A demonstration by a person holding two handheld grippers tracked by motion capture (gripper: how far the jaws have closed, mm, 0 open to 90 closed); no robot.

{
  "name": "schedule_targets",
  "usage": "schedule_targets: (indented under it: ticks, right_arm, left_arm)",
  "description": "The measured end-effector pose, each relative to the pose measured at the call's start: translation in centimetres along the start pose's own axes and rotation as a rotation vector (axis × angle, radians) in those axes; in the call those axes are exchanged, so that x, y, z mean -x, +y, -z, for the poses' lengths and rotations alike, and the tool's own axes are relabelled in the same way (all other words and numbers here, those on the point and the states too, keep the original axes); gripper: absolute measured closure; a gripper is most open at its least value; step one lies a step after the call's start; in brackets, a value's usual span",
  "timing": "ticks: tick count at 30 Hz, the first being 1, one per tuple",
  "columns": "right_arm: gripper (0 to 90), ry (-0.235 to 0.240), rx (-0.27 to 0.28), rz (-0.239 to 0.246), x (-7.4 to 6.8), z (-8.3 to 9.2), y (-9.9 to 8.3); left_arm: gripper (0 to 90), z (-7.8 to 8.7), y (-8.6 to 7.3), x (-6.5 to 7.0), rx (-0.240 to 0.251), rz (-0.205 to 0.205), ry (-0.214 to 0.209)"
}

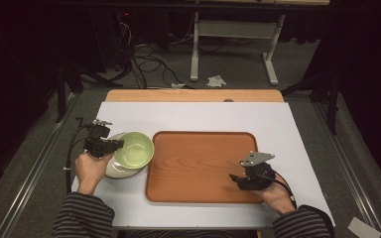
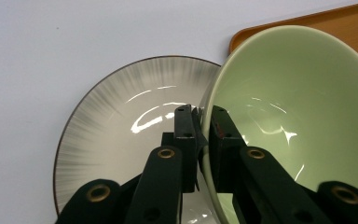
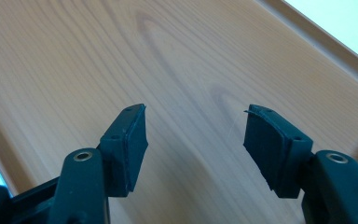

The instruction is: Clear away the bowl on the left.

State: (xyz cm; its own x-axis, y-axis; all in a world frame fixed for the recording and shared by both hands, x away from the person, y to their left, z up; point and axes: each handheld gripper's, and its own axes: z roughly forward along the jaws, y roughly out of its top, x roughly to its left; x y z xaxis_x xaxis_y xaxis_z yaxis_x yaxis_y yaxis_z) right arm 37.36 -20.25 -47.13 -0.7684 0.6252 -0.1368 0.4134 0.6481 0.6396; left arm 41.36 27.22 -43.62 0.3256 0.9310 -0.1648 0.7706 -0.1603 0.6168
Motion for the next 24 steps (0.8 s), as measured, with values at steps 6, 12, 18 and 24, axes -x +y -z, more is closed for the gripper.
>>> schedule_targets:
  ticks: [6,12,18,24]
  right_arm:
    - [40.8,0.006,0.007,-0.003,0.1,0.0,0.0]
    - [40.7,0.016,0.008,-0.009,0.2,0.0,0.1]
    - [40.7,0.013,0.005,-0.003,0.1,0.0,0.1]
    - [40.8,0.007,0.003,0.001,-0.2,0.1,0.0]
  left_arm:
    - [83.7,0.0,0.6,1.2,0.001,-0.030,-0.043]
    - [83.7,-0.2,1.1,2.5,-0.005,-0.059,-0.081]
    - [83.6,-0.2,1.2,3.1,-0.005,-0.059,-0.119]
    - [83.5,-0.1,1.4,3.9,-0.002,-0.075,-0.138]
